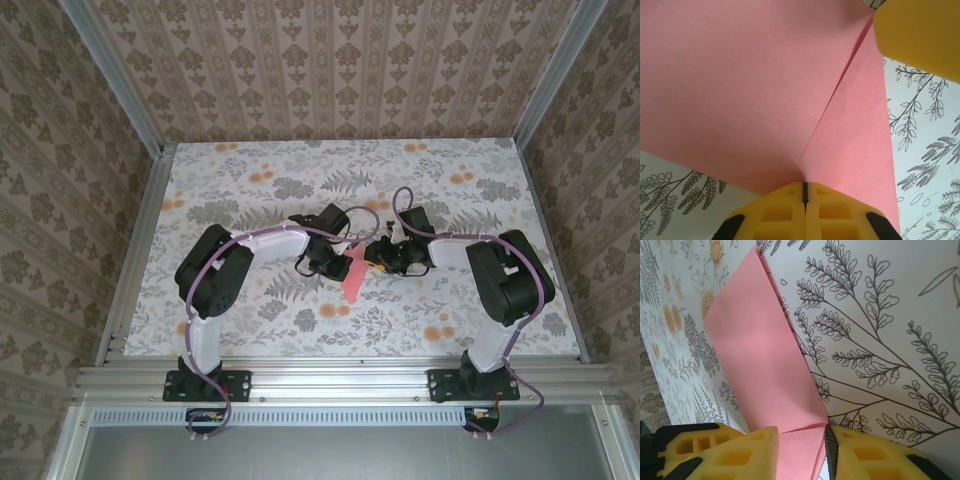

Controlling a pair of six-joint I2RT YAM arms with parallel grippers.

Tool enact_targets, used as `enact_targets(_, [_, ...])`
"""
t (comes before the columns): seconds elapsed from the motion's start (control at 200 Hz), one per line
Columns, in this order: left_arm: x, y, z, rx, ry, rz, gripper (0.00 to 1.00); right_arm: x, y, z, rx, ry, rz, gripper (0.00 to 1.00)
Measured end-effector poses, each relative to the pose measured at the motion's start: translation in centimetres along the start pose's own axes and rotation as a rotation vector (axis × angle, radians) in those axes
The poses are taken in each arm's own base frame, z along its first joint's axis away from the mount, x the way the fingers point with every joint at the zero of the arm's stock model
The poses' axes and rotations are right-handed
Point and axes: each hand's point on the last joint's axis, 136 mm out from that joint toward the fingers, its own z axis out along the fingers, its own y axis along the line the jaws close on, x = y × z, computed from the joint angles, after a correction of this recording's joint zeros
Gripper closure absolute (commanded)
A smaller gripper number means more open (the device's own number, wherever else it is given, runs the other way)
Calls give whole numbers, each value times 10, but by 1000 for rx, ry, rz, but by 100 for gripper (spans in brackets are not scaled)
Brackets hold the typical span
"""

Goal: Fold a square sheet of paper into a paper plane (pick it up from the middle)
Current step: Third fold the triangle at the center of the table.

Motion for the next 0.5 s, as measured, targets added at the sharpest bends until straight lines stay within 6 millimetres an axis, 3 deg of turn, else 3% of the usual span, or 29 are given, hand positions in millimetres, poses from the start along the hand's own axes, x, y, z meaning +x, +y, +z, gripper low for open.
enact_targets(0.5, [0, 0, 0, 0, 0, 0, 95, -5, -2, -2, 16, -33, 4, 69])
